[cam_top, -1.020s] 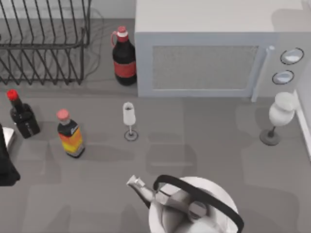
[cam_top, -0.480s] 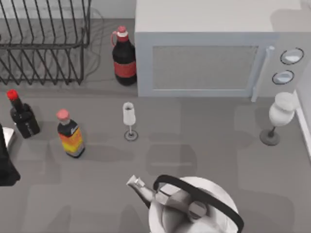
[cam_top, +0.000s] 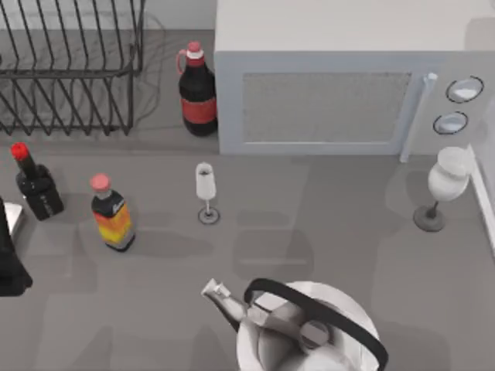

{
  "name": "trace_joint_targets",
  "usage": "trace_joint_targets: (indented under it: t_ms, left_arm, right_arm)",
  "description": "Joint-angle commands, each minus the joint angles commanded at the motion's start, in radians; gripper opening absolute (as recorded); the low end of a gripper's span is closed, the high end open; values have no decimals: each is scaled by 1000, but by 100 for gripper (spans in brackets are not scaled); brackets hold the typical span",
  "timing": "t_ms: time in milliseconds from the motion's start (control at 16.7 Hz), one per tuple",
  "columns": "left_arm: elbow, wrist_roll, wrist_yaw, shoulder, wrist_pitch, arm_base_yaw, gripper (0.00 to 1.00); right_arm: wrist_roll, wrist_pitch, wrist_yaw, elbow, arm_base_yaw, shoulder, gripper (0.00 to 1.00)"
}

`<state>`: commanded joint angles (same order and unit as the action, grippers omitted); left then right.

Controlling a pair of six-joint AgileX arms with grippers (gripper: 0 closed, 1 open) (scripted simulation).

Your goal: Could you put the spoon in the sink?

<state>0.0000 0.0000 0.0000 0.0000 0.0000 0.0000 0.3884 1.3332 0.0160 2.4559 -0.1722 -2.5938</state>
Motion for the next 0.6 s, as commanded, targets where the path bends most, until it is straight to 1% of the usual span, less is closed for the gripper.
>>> trace_joint_targets:
  t_ms: [180, 420, 600]
  left_arm:
    - [0, 0, 0, 0, 0, 0, 100]
    - [0, 0, 0, 0, 0, 0, 100]
    - [0, 0, 0, 0, 0, 0, 100]
  right_arm:
    - [-3, -36, 2, -58, 5, 11, 0]
    - [-3, -36, 2, -59, 5, 11, 0]
    - [-3, -36, 2, -59, 5, 11, 23]
